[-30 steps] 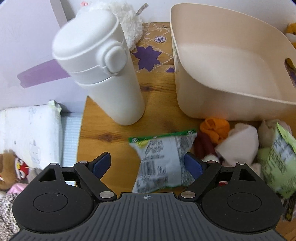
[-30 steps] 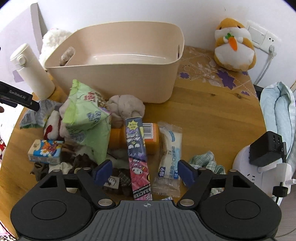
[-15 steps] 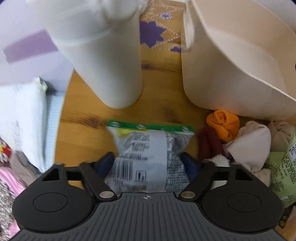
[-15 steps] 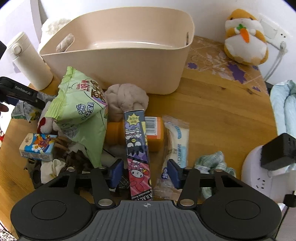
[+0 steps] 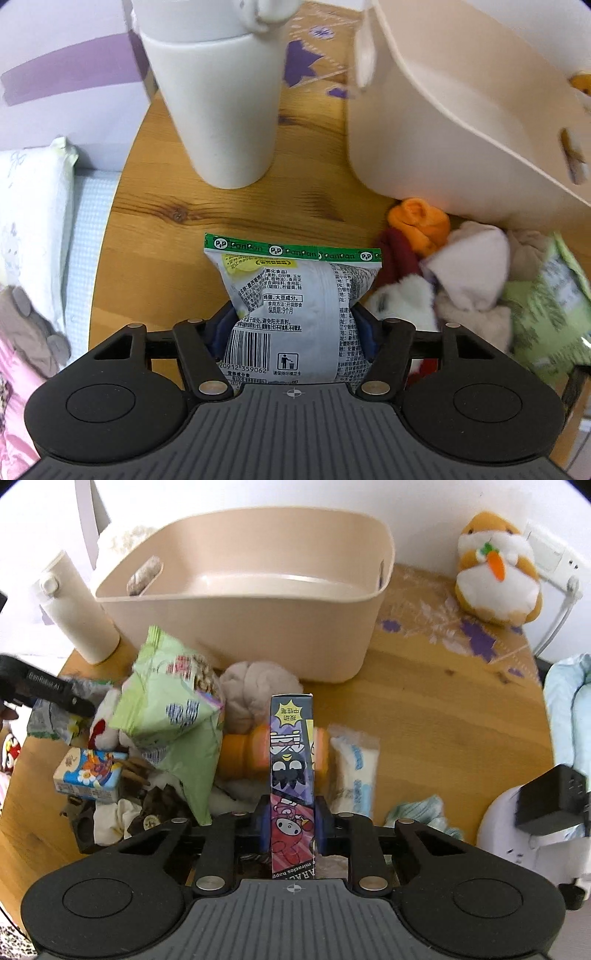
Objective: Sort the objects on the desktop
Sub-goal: 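Carry both items over the beige basket and open both grippers to drop them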
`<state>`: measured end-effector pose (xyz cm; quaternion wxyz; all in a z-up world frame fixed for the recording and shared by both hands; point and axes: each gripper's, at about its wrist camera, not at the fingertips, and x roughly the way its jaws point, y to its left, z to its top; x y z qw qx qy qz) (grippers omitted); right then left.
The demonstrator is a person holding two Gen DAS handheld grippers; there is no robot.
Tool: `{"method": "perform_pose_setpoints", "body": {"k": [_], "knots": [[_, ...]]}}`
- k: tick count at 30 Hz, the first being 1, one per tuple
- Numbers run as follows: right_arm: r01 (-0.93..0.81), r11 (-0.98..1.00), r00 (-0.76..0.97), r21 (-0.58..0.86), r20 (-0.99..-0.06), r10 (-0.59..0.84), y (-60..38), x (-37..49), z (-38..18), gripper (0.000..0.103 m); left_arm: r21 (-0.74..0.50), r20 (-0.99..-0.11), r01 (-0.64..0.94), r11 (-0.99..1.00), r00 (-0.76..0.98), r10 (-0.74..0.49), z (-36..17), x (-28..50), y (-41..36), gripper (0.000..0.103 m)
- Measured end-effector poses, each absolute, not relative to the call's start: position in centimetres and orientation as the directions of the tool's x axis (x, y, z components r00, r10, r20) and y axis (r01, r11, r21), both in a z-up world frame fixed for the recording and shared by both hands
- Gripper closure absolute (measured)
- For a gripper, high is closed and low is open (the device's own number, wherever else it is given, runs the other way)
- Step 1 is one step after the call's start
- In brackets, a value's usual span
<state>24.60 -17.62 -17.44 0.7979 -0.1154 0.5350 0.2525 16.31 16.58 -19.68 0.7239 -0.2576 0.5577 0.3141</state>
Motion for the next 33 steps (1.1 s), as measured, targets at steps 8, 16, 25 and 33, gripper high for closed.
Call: {"method": "perform_pose_setpoints", "body": {"k": [8, 16, 25, 33], "knots": [[-0.518, 0.851, 0.381, 0.087, -0.867, 0.320, -19.0, 25.8, -13.6, 0.082, -0.024, -0.938, -0.699, 0.715, 0.262, 0.225, -15.2, 16.0, 15.3, 0.039], [-0.496, 0.861, 0.453, 0.112, -0.813, 0.367, -19.4, 28.5, -10.6, 0.082, -0.039, -0.896, -0.714, 0.699, 0.335, 0.293, -9.6, 17.6, 13.9, 0.039], [-0.479, 0.865, 0.556, 0.149, -0.711, 0.430, -17.3, 32.5, -7.6, 0.082, -0.021, -0.833, -0.731, 0.682, 0.390, 0.392, -5.0, 23.6, 15.1, 0.039], [-0.480, 0.864, 0.612, 0.155, -0.645, 0.456, -13.9, 35.9, -7.1, 0.082, 0.030, -0.828, -0.775, 0.631, 0.334, 0.450, -7.1, 29.2, 15.2, 0.039]]}}
